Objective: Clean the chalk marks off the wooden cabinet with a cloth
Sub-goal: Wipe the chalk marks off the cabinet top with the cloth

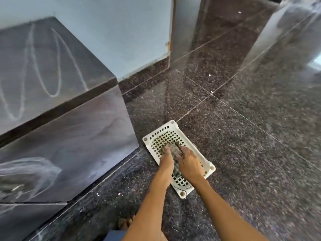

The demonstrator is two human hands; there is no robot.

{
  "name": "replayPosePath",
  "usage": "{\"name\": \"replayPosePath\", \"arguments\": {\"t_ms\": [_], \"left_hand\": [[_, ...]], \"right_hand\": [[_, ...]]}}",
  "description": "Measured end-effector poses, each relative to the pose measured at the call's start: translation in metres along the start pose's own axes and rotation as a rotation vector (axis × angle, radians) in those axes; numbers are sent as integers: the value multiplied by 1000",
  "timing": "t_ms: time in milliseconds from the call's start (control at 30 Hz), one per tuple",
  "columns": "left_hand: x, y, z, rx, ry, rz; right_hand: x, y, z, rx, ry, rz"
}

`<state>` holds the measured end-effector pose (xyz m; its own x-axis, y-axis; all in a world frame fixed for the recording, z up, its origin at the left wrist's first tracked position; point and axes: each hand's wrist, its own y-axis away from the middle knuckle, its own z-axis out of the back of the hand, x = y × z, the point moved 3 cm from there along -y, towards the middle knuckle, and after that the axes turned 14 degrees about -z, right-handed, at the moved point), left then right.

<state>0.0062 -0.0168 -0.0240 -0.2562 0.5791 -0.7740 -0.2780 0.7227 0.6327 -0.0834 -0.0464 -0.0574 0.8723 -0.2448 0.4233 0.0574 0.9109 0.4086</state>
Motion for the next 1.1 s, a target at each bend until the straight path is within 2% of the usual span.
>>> {"name": "replayPosePath", "arguments": {"t_ms": [167,367,500,667,833,967,1100], "left_hand": [[18,-25,3,24,53,45],[36,-34,1,78,93,206],[36,-29,-3,106,196,191],[32,-27,2,95,292,175],[20,-22,13,40,359,128],[-5,-10,23,-16,390,59],[-44,11,29,62,424,-4]], "right_hand": [[-7,-16,-28,67,74,-123],[-11,-25,-42,52,-53,-288],[-11,-34,-39,36,-42,-327],[-5,-40,-31,86,-153,-356],[10,-18,-5,130,-379,-319],[27,6,26,189,-701,-293],[51,35,49,315,-925,-240]]}}
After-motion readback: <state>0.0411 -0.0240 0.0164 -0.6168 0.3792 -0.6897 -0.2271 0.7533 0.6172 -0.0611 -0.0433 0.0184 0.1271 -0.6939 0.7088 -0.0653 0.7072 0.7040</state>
